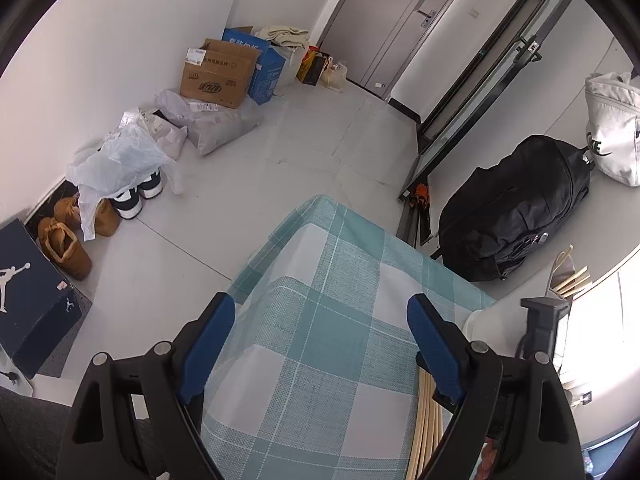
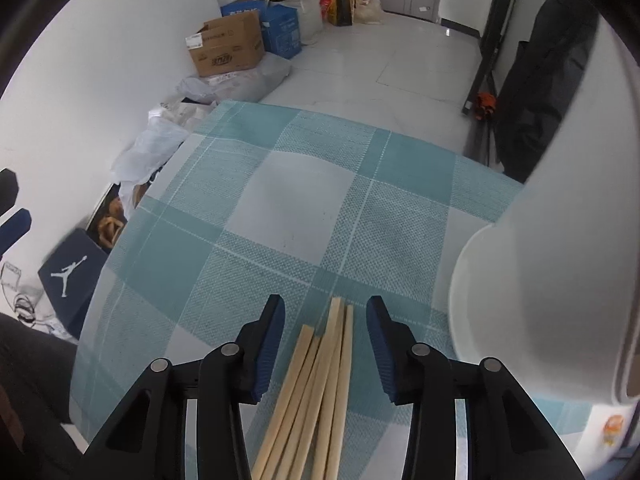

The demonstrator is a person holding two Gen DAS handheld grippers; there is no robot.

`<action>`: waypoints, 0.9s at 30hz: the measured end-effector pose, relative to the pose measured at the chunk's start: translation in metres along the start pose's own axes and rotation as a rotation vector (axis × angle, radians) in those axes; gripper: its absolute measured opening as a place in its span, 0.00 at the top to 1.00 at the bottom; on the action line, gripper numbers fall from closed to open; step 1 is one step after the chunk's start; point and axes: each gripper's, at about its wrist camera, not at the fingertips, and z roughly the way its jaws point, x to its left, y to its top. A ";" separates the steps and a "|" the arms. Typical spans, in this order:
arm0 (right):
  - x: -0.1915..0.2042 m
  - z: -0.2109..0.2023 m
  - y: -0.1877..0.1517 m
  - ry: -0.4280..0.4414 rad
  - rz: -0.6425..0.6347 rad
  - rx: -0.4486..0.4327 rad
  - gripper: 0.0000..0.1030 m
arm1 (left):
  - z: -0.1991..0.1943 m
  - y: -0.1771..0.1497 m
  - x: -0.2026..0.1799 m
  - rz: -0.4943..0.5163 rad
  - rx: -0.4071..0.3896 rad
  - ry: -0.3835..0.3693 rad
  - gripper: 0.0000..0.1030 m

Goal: Organize utensils
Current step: 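Move both open tools back down to the chopstick bundle, then grasp a chopstick from the bundle with the right tool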

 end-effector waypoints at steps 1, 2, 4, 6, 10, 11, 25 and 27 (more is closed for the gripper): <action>0.001 0.002 0.000 -0.001 -0.001 0.011 0.70 | 0.001 0.001 0.002 -0.008 0.008 -0.001 0.18; 0.001 0.004 0.000 -0.007 0.000 0.020 0.76 | 0.002 0.002 0.004 -0.016 0.012 -0.003 0.18; 0.000 0.003 0.002 -0.024 0.005 0.014 0.83 | 0.002 0.004 0.006 -0.028 0.014 -0.006 0.18; -0.001 0.003 0.001 -0.025 0.017 0.014 0.92 | 0.002 0.005 0.008 -0.037 0.015 -0.005 0.18; -0.004 -0.006 0.003 -0.018 0.039 -0.023 0.93 | 0.005 0.005 0.009 -0.045 0.021 -0.004 0.18; -0.005 -0.011 0.003 -0.005 0.049 -0.041 0.94 | 0.006 0.005 0.009 -0.045 0.024 -0.004 0.18; -0.030 -0.127 -0.018 0.112 0.172 -0.496 0.94 | 0.030 -0.026 -0.028 0.150 0.191 0.008 0.18; -0.034 -0.139 -0.028 0.111 0.181 -0.539 0.94 | 0.033 -0.035 -0.039 0.198 0.218 0.003 0.18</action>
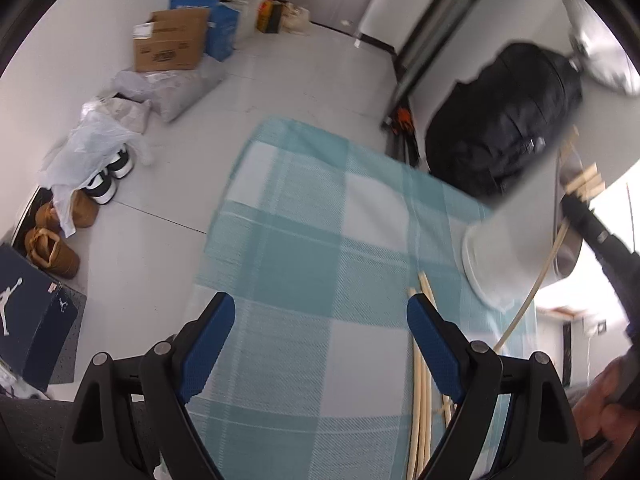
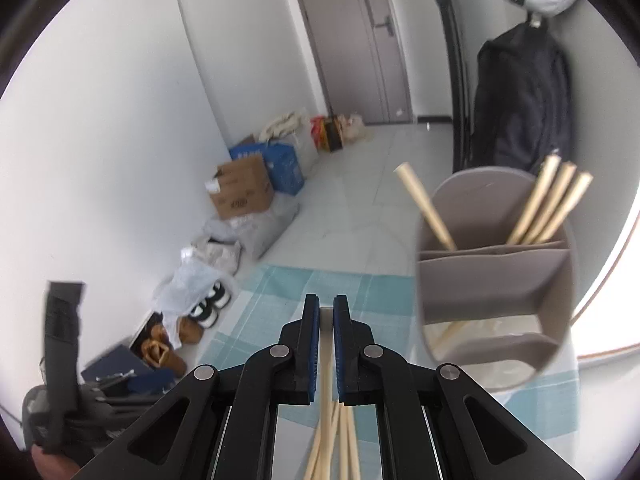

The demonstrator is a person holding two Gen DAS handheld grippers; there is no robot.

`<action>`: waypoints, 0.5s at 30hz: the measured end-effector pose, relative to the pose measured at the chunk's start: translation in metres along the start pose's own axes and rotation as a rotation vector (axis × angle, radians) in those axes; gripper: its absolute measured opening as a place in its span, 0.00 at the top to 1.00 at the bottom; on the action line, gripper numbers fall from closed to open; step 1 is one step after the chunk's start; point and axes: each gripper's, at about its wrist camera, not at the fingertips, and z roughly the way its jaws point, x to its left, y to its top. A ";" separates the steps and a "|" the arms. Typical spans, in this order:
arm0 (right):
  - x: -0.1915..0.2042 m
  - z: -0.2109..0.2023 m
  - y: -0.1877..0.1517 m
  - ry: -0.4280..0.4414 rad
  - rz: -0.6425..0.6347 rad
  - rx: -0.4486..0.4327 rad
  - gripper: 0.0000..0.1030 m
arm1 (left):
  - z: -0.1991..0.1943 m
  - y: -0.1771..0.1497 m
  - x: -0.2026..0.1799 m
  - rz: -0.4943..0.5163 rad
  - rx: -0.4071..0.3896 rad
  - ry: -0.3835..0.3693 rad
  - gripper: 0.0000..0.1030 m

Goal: Organize utensils
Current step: 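Grasp a chopstick from the bundle with the right tool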

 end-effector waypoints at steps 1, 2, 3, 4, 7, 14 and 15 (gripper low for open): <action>-0.003 -0.009 -0.002 0.015 0.008 -0.023 0.94 | 0.003 -0.004 -0.008 0.033 0.013 0.002 0.18; -0.006 -0.017 -0.005 0.021 0.007 -0.041 0.94 | 0.004 -0.007 -0.014 0.059 0.024 0.007 0.18; -0.006 -0.022 -0.007 0.022 0.002 -0.050 0.94 | 0.007 -0.010 -0.021 0.088 0.038 0.014 0.18; -0.007 -0.029 -0.010 0.025 -0.004 -0.066 0.94 | 0.011 -0.014 -0.028 0.117 0.056 0.018 0.18; -0.012 -0.042 -0.018 0.025 -0.017 -0.098 0.94 | 0.019 -0.025 -0.044 0.184 0.090 0.039 0.18; -0.033 -0.061 -0.022 0.045 0.049 -0.144 0.94 | 0.027 -0.041 -0.062 0.279 0.112 0.162 0.18; -0.037 -0.065 -0.023 0.047 0.058 -0.153 0.94 | 0.029 -0.043 -0.062 0.281 0.122 0.173 0.18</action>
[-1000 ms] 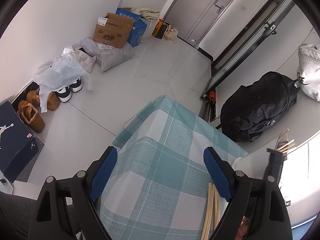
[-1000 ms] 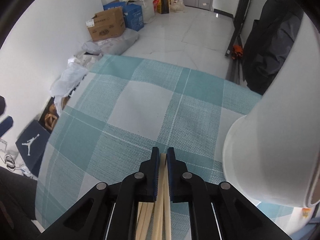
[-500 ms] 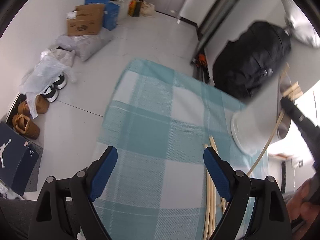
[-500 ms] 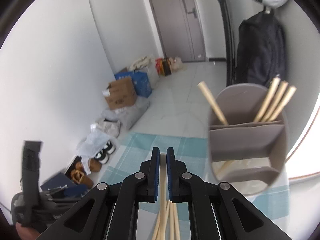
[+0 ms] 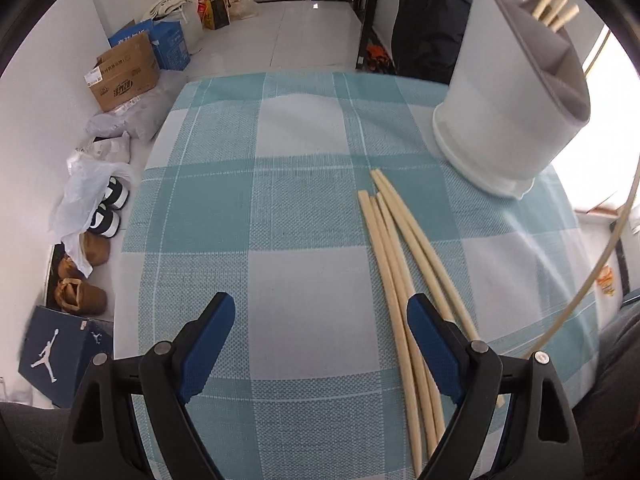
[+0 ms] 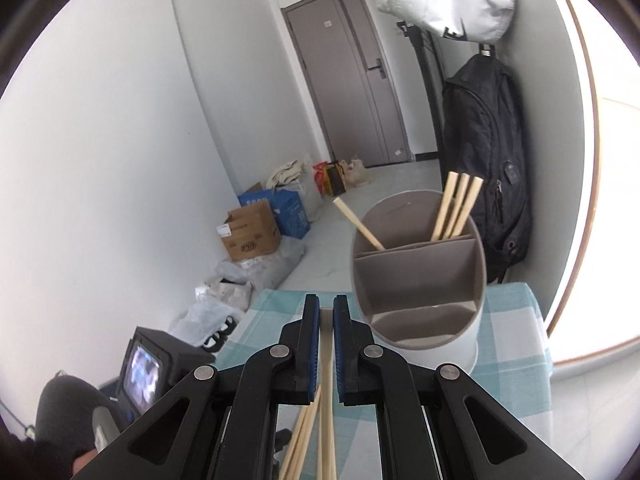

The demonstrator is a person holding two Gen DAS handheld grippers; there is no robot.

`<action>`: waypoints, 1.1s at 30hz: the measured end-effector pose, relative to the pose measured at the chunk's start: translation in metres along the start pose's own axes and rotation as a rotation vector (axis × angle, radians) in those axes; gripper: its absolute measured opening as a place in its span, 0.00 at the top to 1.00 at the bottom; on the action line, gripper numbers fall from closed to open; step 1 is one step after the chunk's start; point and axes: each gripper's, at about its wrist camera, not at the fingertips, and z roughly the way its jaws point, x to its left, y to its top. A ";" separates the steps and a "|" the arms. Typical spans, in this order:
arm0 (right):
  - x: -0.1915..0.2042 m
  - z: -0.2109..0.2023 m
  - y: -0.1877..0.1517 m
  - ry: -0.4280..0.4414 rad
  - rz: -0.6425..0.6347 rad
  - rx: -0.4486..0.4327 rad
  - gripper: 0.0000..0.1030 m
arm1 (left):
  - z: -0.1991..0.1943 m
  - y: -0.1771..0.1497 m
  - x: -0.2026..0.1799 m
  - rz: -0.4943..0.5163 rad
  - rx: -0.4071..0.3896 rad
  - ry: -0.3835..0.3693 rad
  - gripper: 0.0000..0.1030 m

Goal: Organize utensils
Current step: 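Grasp a chopstick from the bundle with the right tool, then grasp a chopstick with the left tool while the right tool lifts its chopstick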

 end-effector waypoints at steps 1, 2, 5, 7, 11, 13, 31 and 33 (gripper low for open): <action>-0.002 -0.002 0.000 0.002 0.007 -0.007 0.94 | 0.002 -0.002 0.001 -0.003 0.013 0.008 0.18; -0.005 -0.004 0.000 0.004 0.012 -0.011 0.94 | 0.005 -0.003 0.001 -0.007 0.029 0.017 0.18; -0.010 -0.008 -0.001 0.006 0.025 -0.026 0.94 | 0.008 -0.004 0.003 -0.033 0.044 0.008 0.18; -0.014 -0.011 0.000 0.007 0.039 -0.036 0.94 | 0.010 -0.001 0.000 -0.029 0.048 0.034 0.18; -0.023 -0.017 0.003 0.012 0.066 -0.054 0.94 | 0.016 0.003 -0.006 -0.011 0.056 0.071 0.17; -0.028 -0.020 0.004 0.009 0.082 -0.061 0.94 | 0.017 0.007 -0.003 -0.025 0.075 0.066 0.17; -0.083 -0.026 0.011 -0.018 0.259 -0.043 0.94 | 0.032 0.046 -0.023 0.101 0.049 0.083 0.73; -0.084 -0.027 0.012 -0.019 0.269 -0.046 0.94 | 0.031 0.046 -0.029 0.119 0.061 0.043 0.89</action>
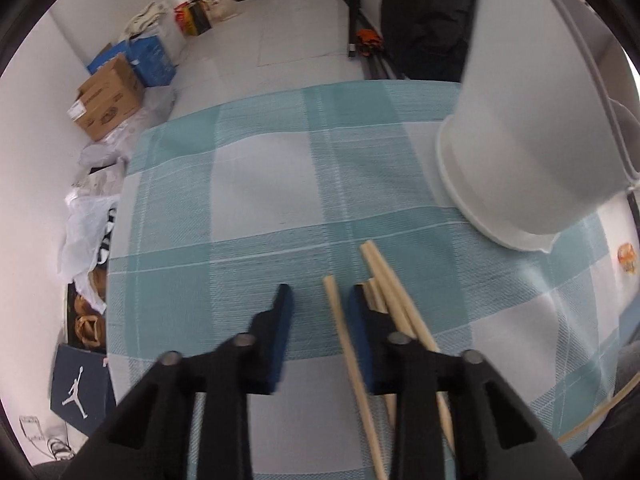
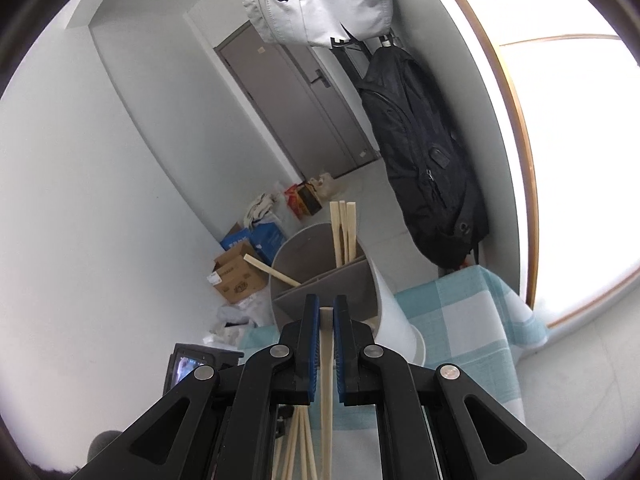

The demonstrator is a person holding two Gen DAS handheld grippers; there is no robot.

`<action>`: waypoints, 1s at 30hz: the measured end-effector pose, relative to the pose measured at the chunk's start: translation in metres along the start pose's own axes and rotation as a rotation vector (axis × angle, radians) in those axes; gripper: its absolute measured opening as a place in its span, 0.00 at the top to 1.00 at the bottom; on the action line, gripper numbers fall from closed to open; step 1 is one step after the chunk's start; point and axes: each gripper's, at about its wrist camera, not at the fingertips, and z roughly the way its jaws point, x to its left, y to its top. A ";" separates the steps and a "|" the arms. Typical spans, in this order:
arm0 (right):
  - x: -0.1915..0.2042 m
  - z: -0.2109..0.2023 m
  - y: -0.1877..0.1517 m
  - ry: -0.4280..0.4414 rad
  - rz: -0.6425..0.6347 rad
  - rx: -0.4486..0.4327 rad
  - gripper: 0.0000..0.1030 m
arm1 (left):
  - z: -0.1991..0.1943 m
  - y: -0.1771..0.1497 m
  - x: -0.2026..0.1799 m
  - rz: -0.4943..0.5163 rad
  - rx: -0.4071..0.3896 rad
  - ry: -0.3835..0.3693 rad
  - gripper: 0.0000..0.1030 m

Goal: Organize utensils
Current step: 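Grasp a chopstick with the left tool while the right tool lifts its chopstick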

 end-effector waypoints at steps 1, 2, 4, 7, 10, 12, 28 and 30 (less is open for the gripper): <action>0.000 -0.001 0.001 0.001 0.004 -0.005 0.94 | 0.000 0.001 0.000 -0.003 0.006 -0.027 0.96; 0.000 -0.003 0.001 -0.001 0.004 -0.010 0.94 | 0.001 0.003 0.000 -0.012 0.009 -0.037 0.96; 0.000 -0.005 0.001 -0.008 -0.002 -0.019 0.94 | 0.001 0.005 0.004 -0.037 0.009 -0.060 0.98; 0.000 -0.008 -0.001 -0.019 -0.010 -0.028 0.94 | -0.001 0.005 0.009 -0.062 -0.005 -0.084 0.99; 0.002 -0.011 -0.002 -0.030 -0.020 -0.036 0.94 | -0.017 0.001 0.017 -0.119 -0.084 -0.092 0.99; 0.003 -0.012 -0.003 -0.034 -0.027 -0.042 0.94 | -0.037 -0.002 0.019 -0.148 -0.161 -0.099 0.99; 0.041 -0.020 -0.003 -0.040 -0.123 -0.099 0.94 | -0.121 -0.016 0.032 -0.158 -0.467 -0.191 0.99; 0.045 -0.023 -0.001 -0.040 -0.134 -0.111 0.94 | -0.128 -0.018 0.032 -0.136 -0.464 -0.197 0.99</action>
